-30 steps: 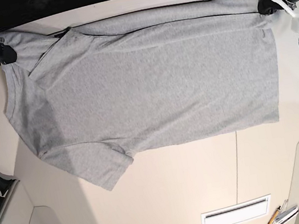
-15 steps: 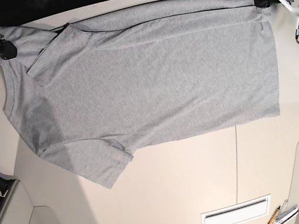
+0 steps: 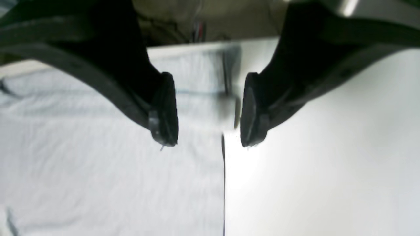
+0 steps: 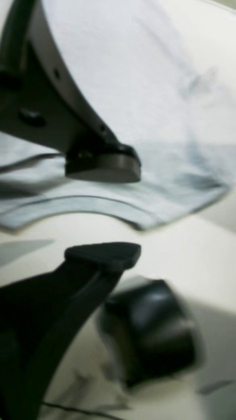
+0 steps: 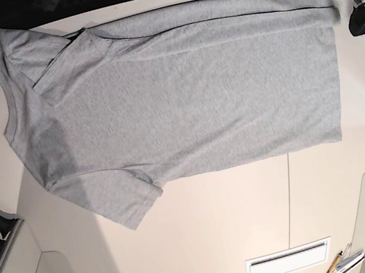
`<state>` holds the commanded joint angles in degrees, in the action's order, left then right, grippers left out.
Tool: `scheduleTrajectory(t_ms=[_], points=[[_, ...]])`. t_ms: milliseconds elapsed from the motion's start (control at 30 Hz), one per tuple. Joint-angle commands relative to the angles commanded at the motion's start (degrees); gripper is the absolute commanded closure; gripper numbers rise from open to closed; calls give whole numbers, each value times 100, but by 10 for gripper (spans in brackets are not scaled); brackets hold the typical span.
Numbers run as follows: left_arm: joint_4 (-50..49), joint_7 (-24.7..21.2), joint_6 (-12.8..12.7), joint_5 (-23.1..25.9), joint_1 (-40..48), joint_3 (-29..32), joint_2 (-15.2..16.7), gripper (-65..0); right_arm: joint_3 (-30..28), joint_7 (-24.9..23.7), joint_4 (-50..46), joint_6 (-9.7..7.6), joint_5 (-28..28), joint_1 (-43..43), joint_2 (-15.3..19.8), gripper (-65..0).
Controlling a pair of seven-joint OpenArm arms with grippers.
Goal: Fold the T-shirt properly
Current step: 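Move both grippers to the opposite hem edge and grasp it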
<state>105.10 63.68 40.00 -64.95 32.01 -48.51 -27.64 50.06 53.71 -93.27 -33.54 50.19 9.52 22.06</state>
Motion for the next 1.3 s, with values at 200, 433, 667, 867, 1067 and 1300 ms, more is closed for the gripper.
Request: scheduleTrajectory(t_ms=[200, 433, 667, 867, 1067, 1300], points=[[-61, -442, 0, 337, -723, 107, -22, -364, -442, -409, 151, 144, -662, -1016, 13, -293], [-1320, -911, 0, 1064, -1818, 966, -317, -401, -1641, -1108, 2020, 221, -1611, -2382, 13, -386], [-3248, -1152, 0, 1327, -3265, 1655, -723, -404, -2098, -1716, 3952, 221, -2164, -3392, 15, -386], [-5154, -1165, 0, 1331, -4468, 2411, -791, -409, -2170, -2035, 4500, 203, -2326, -3473, 13, -386], [-6109, -1161, 0, 1333, -5141, 2911, -750, -409, -2170, -2033, 4684, 179, -2321, -3473, 9, -386], [-6113, -1115, 0, 1340, -5158, 2911, -417, -409, -2662, -2033, 4771, 114, -2273, -3473, -33, -387]])
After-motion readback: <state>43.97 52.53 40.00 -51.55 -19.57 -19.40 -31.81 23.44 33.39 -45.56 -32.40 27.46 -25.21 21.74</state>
